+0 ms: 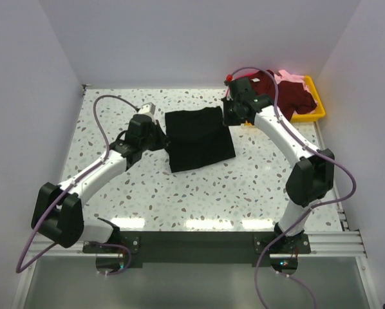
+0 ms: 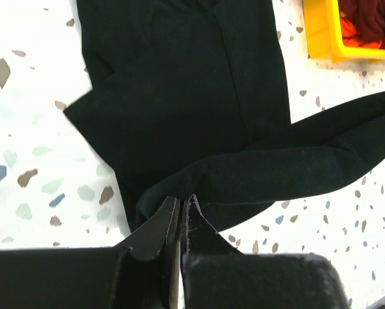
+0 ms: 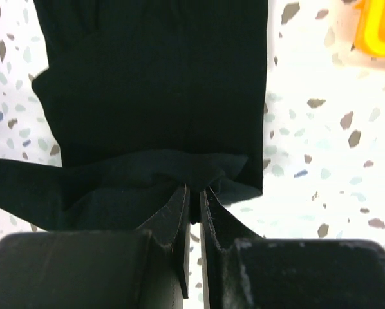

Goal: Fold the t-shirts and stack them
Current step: Fold the tshirt

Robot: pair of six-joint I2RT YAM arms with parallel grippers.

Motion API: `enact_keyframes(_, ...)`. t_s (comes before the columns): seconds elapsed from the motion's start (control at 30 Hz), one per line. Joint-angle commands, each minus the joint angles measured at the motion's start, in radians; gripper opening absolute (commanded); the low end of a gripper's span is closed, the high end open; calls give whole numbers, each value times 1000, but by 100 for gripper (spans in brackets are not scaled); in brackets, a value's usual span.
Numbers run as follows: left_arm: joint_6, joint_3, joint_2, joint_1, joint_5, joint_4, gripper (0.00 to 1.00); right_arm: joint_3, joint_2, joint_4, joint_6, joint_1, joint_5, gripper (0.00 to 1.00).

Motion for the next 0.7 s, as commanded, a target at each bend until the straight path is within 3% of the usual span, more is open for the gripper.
enact_keyframes(0.0,33,74,45,35,39,86,0,113,45,8,-39,-20,-20,0)
enact_keyframes(0.67,44,275,341,132,114,118,0,437,366,3,-52,-75,-48,0)
